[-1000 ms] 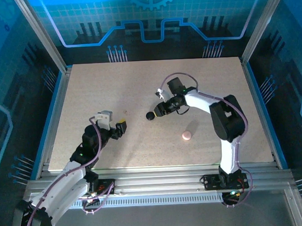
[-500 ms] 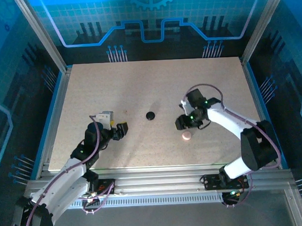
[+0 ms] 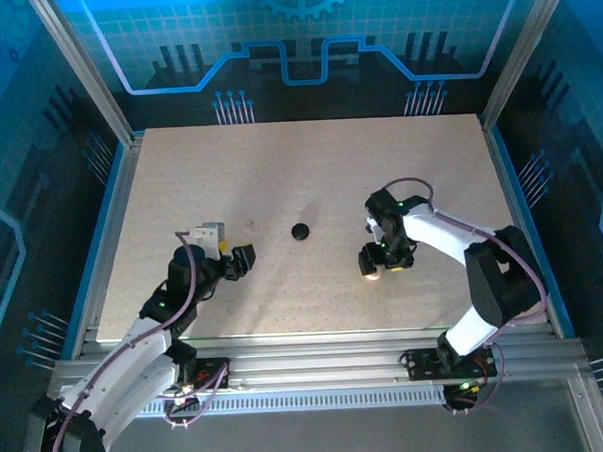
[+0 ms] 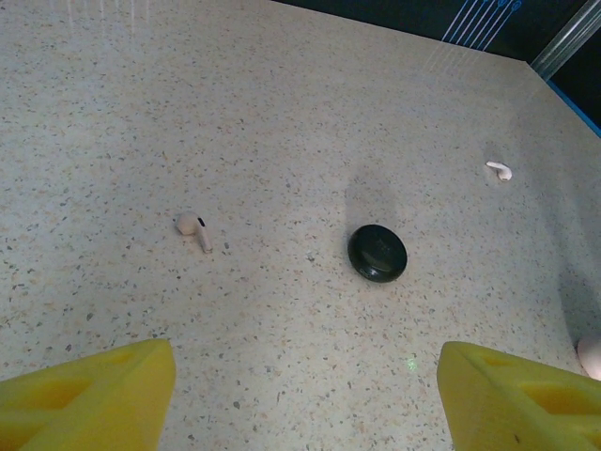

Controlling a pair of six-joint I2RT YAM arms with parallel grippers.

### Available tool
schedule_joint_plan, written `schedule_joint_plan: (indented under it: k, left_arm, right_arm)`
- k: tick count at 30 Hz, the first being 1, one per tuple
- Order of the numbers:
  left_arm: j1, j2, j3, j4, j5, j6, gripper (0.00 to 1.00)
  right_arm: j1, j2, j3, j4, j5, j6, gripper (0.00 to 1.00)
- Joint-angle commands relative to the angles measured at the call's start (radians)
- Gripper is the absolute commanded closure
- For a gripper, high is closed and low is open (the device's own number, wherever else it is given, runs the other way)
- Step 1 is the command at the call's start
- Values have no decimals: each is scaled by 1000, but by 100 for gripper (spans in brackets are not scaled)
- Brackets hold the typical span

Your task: Insert wireless bluetooth earbuds into charging case

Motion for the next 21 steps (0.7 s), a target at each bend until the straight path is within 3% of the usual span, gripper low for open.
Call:
schedule_joint_plan:
  k: [1,14,18,21]
  left_arm:
    - [-3,-14,-8,-19,5,-5,25]
    - [-3,-13,-18,-5,2,0,25]
    - [-2,-6,-25,16,6,0,25]
    - [-3,-3,-30,33,17,9,26]
  right_arm:
    - [20,42,44,-27,13,16,29]
    - [65,158,102,-48,74,-10,35]
    - [73,169,85,-33,101,-3,48]
    - [74,162,77,-25,100,3,51]
